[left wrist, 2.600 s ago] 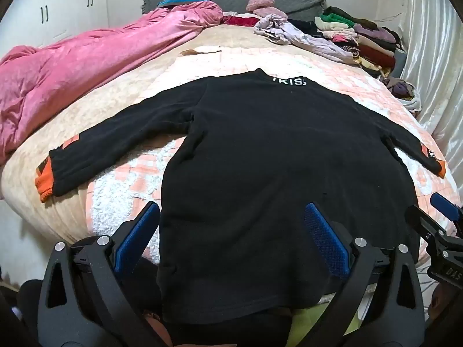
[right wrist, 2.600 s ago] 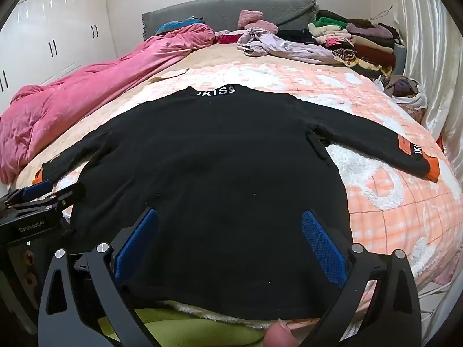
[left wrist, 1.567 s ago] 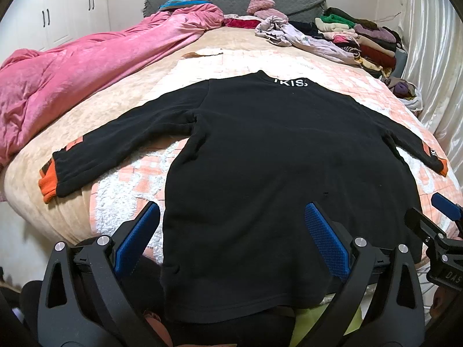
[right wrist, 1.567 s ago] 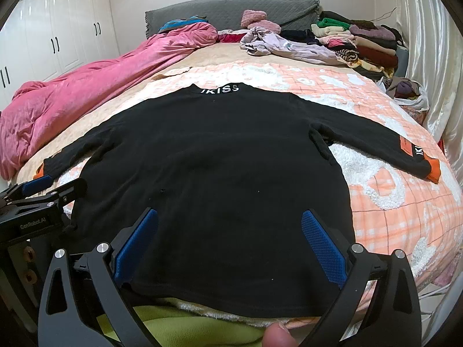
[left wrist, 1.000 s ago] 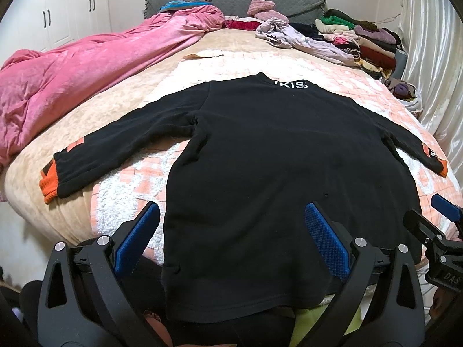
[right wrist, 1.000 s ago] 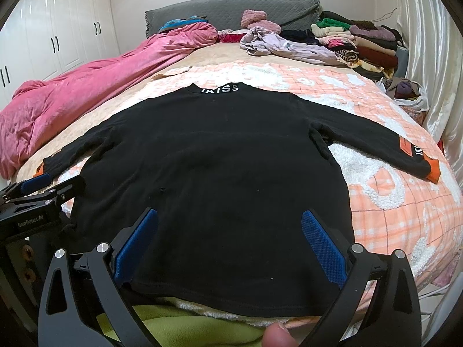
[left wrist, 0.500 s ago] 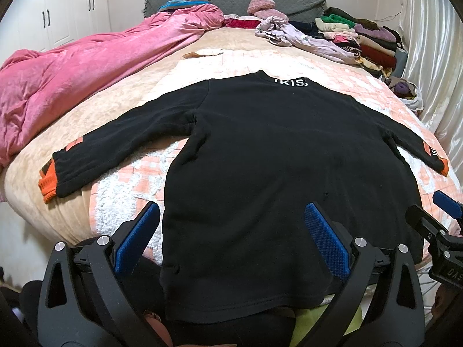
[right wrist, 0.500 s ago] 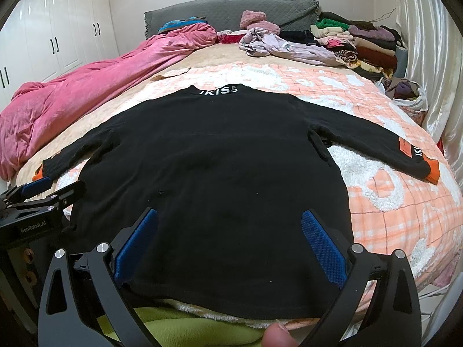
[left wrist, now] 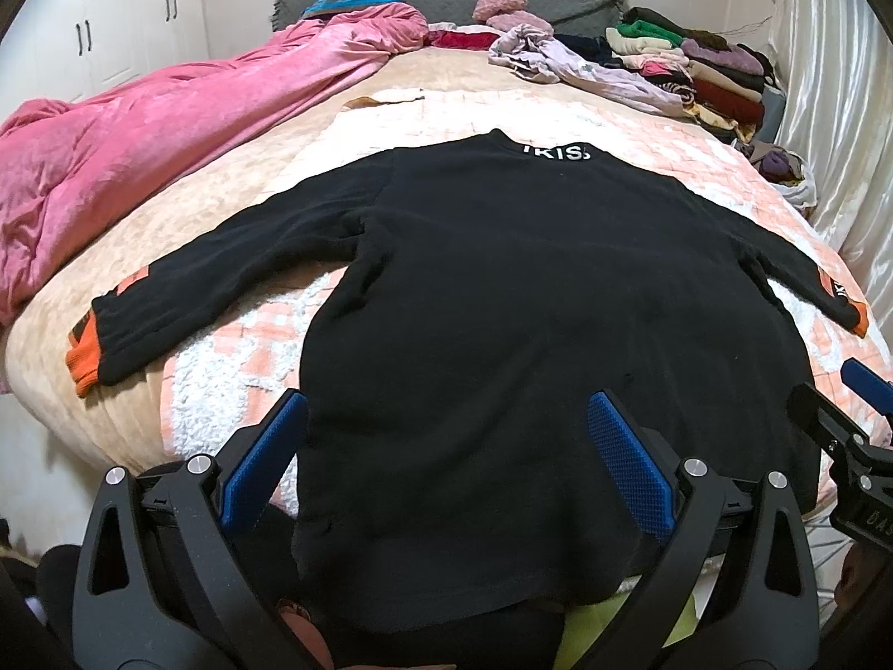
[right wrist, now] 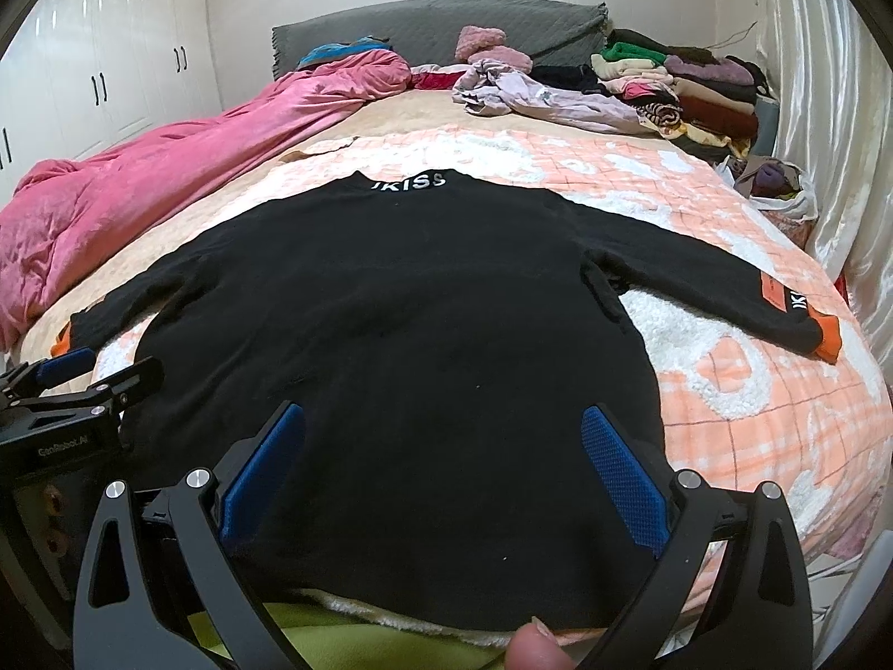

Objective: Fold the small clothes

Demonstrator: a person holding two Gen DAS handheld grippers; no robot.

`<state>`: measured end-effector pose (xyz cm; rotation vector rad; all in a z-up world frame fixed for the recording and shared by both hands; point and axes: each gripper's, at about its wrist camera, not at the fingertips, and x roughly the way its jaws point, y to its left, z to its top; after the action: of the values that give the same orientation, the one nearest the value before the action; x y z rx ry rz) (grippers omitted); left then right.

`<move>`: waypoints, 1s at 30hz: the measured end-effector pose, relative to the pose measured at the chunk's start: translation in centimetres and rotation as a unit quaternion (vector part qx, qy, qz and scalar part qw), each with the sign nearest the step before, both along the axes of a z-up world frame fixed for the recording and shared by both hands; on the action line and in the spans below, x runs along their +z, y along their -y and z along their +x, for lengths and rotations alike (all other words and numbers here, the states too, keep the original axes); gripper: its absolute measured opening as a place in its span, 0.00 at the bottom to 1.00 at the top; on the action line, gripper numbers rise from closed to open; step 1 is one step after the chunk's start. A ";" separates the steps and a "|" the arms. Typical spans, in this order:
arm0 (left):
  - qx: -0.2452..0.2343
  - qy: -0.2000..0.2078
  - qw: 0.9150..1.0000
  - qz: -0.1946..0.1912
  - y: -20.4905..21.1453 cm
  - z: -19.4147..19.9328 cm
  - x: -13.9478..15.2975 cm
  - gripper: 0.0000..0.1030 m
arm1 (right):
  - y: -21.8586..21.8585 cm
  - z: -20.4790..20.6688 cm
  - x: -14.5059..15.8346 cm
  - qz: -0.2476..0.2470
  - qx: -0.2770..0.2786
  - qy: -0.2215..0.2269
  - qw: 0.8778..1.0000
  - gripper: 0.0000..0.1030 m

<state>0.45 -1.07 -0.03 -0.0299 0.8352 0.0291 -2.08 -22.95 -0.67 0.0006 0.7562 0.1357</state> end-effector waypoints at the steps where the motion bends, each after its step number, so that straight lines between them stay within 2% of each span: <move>1: 0.000 0.000 1.000 0.001 0.2 0.0 0.1 0.91 | 0.1 0.1 0.0 0.000 -0.002 0.001 1.000 0.96; 30: -0.016 -0.007 1.000 0.006 3.5 5.6 0.4 0.91 | 8.5 4.2 0.5 0.009 -0.100 0.025 0.995 0.96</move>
<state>6.09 -4.60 0.36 -0.0057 0.8485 0.0032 2.08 -31.49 -0.12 0.0901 0.7013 -0.0476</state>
